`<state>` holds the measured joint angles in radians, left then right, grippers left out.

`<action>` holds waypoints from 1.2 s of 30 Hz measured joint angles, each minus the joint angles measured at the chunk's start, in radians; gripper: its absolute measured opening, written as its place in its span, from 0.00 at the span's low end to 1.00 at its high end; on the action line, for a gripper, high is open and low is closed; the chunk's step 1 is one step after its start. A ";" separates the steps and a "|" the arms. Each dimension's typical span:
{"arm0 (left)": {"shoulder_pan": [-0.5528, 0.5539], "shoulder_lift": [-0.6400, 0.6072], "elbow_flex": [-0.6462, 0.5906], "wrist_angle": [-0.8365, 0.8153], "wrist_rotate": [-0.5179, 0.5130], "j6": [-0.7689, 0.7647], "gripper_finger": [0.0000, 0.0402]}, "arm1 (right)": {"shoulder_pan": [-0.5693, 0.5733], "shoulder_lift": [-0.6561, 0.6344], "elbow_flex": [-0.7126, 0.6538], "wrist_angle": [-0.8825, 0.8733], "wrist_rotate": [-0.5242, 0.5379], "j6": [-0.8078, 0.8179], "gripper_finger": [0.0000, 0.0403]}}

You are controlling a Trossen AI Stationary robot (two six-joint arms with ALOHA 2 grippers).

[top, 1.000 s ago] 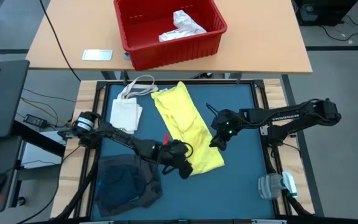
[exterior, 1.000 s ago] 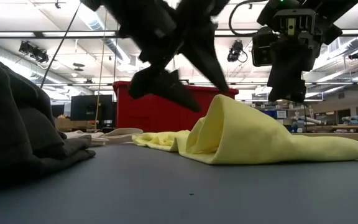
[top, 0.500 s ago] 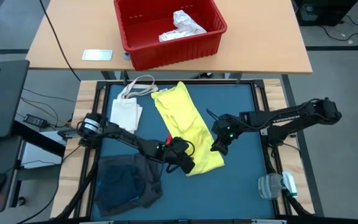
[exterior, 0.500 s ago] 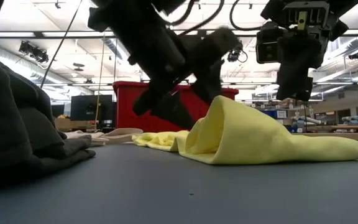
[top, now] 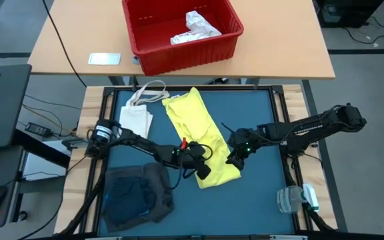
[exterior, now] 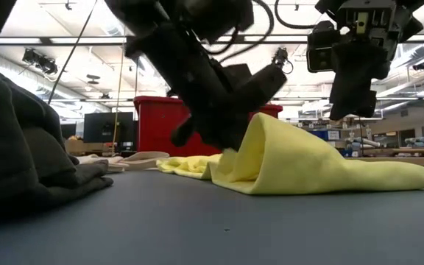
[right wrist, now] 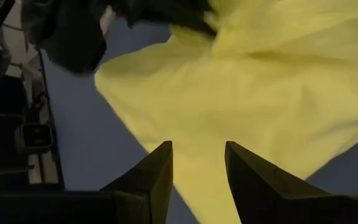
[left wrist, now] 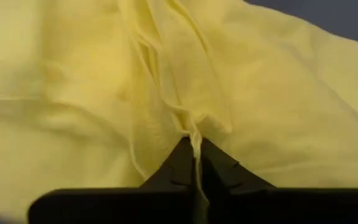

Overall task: Fold laundry
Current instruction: Fold the yellow shirt

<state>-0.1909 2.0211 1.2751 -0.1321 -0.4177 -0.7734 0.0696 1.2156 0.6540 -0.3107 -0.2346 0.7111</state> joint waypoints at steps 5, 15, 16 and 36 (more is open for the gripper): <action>0.024 -0.007 0.001 -0.004 0.051 -0.008 0.02 | 0.001 0.001 0.000 -0.007 0.007 0.023 0.38; 0.115 -0.123 0.002 -0.238 -0.027 0.074 0.01 | 0.045 0.005 0.000 -0.026 0.086 0.048 0.38; 0.126 -0.123 0.002 -0.241 -0.023 0.073 0.01 | 0.046 0.011 0.000 -0.030 0.095 0.048 0.38; -0.074 -0.253 0.003 0.018 0.202 0.059 0.57 | 0.161 0.072 -0.166 -0.042 0.246 0.175 0.33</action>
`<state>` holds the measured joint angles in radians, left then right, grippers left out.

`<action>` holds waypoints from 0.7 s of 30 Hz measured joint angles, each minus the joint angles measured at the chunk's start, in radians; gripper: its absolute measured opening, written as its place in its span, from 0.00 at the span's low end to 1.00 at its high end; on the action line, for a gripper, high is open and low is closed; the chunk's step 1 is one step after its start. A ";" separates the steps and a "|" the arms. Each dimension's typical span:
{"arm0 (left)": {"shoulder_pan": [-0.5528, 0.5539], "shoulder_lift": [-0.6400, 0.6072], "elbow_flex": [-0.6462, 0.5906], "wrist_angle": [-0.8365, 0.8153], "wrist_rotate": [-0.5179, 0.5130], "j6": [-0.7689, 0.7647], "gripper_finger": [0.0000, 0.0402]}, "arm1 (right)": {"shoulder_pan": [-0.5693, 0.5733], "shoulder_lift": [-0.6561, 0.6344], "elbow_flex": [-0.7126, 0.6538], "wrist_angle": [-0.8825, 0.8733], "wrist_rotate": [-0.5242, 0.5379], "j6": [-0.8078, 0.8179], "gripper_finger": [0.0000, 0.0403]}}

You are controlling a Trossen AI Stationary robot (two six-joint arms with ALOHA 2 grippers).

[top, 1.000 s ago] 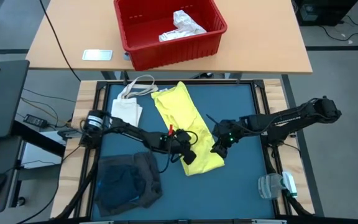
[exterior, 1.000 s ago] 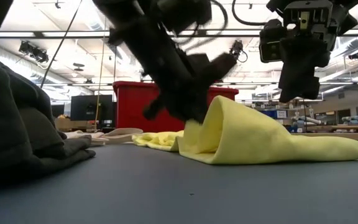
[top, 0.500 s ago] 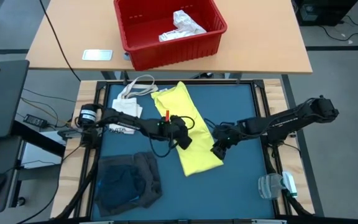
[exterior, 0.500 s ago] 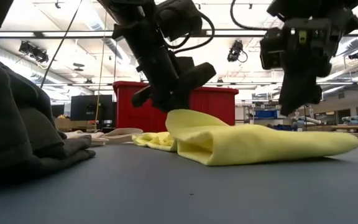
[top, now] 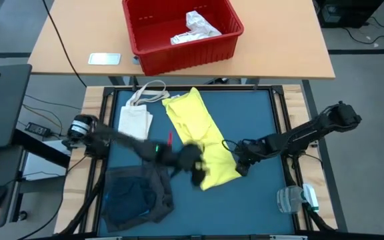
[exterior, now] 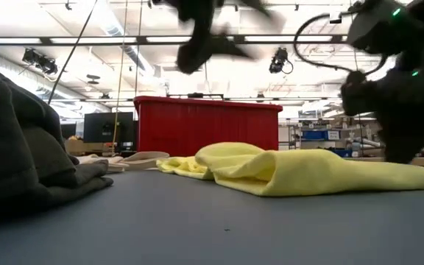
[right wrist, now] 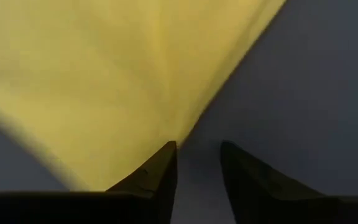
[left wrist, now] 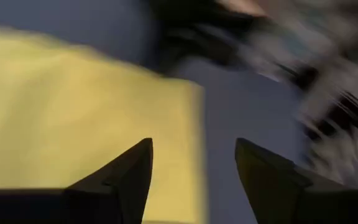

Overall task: Fold laundry
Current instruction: Fold the yellow shirt

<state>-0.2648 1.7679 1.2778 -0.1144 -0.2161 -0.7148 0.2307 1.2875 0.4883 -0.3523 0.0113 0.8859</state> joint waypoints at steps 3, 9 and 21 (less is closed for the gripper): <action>-0.129 0.048 0.002 0.066 -0.071 0.150 0.56 | 0.048 -0.071 0.034 -0.038 -0.003 0.016 0.32; -0.224 0.171 -0.001 0.141 -0.193 0.233 0.58 | 0.207 -0.137 0.083 -0.025 0.012 -0.193 0.31; -0.163 0.419 0.255 -0.065 -0.199 0.334 0.68 | 0.399 0.006 0.082 0.003 0.213 -0.684 0.40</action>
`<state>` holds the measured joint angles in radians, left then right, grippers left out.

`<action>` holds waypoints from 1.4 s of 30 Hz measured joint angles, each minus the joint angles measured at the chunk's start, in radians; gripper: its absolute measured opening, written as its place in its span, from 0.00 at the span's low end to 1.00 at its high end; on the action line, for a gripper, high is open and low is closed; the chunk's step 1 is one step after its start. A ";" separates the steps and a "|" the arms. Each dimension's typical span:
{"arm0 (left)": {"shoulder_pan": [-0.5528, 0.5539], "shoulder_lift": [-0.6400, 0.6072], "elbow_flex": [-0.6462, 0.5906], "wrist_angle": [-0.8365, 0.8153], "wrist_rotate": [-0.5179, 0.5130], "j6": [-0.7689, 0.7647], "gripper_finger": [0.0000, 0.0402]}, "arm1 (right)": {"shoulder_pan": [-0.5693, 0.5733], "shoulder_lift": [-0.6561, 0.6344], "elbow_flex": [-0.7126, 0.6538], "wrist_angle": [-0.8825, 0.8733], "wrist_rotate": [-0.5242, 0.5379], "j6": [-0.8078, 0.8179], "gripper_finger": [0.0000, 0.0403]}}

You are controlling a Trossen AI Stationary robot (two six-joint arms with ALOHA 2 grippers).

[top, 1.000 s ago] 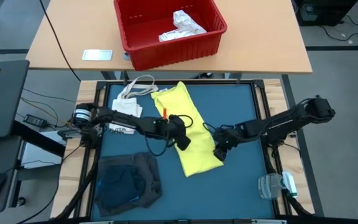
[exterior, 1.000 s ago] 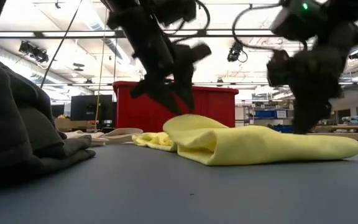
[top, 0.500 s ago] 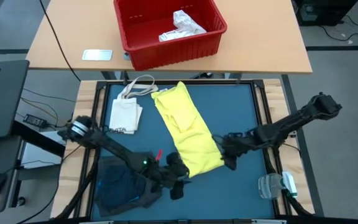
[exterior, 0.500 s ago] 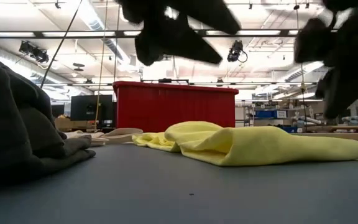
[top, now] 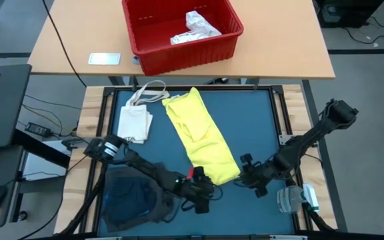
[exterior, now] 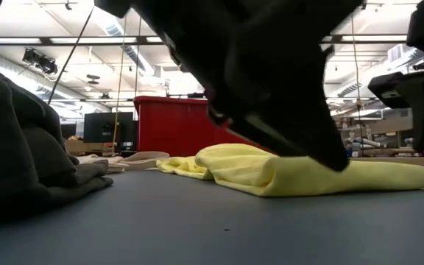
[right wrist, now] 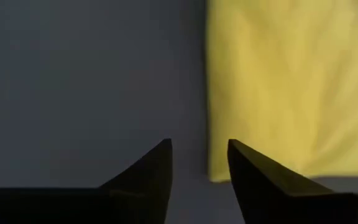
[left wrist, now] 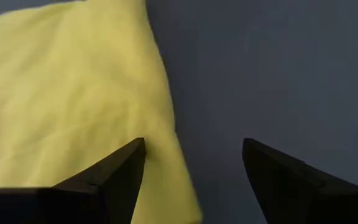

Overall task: Fold laundry
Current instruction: Fold the yellow shirt

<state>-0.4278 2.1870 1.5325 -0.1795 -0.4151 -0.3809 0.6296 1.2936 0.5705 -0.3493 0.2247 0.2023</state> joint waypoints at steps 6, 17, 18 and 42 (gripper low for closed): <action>0.024 0.031 0.041 -0.150 0.020 -0.027 0.66 | -0.032 0.081 0.000 0.039 0.041 -0.029 0.51; 0.038 0.042 0.077 -0.182 0.215 -0.140 0.08 | -0.085 0.209 0.068 0.021 -0.064 0.228 0.14; 0.032 0.042 0.096 -0.198 0.280 -0.144 0.04 | -0.081 0.193 0.080 0.016 -0.122 0.238 0.07; 0.091 0.036 0.532 -1.213 0.192 -0.278 0.02 | -0.574 0.119 0.276 -0.006 -0.550 0.194 0.03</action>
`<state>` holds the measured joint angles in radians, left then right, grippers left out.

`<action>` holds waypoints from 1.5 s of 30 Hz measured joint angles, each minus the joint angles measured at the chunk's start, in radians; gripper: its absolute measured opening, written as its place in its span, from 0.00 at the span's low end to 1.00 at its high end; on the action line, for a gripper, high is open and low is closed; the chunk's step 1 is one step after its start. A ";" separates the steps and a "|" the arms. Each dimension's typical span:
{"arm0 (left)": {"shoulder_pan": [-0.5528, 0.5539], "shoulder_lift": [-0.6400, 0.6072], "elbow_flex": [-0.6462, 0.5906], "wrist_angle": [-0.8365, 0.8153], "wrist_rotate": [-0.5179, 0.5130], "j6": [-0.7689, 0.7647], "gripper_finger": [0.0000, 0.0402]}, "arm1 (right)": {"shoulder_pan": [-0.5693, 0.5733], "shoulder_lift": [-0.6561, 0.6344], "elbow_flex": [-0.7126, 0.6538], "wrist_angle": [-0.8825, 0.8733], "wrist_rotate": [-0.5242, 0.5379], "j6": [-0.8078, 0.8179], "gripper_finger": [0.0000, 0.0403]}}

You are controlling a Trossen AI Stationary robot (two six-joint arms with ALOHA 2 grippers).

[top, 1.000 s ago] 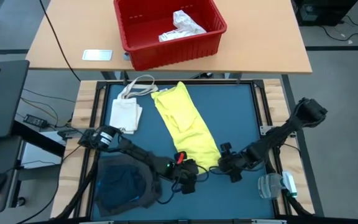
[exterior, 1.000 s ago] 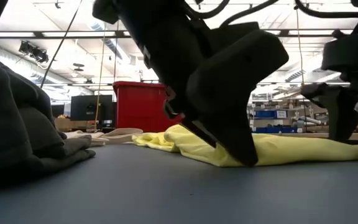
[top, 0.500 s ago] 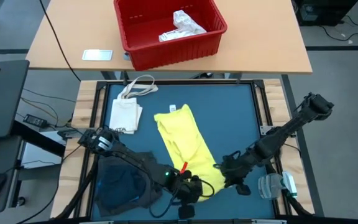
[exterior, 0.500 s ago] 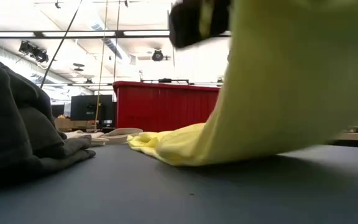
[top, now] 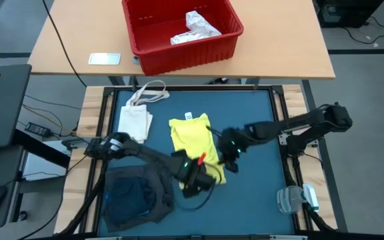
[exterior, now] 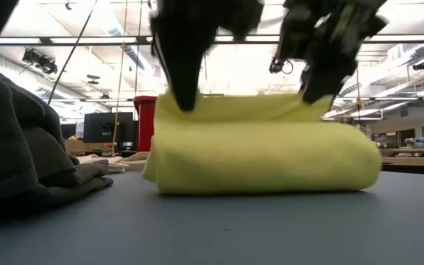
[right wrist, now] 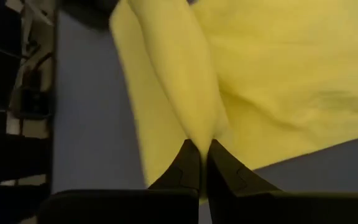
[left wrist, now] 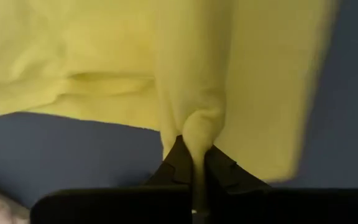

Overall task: Fold laundry
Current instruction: Fold the yellow shirt

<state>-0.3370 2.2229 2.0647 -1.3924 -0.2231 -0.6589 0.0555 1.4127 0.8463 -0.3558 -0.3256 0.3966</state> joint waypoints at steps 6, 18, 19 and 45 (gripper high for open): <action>0.181 0.001 -0.122 0.035 0.040 0.069 0.02 | -0.194 0.114 0.000 0.043 -0.117 -0.109 0.03; 0.339 -0.009 -0.214 0.073 0.124 0.183 0.24 | -0.327 0.211 -0.001 0.159 -0.125 -0.129 0.35; 0.342 -0.020 -0.202 0.073 0.104 0.187 0.26 | -0.334 0.191 -0.001 0.158 -0.106 -0.098 0.39; 0.417 -0.202 -0.637 0.634 0.320 0.248 0.40 | -0.250 0.331 -0.023 0.331 0.071 0.138 0.11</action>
<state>0.0802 2.0205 1.4274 -0.7587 0.0969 -0.4104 -0.1946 1.7441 0.8231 -0.0251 -0.2543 0.5350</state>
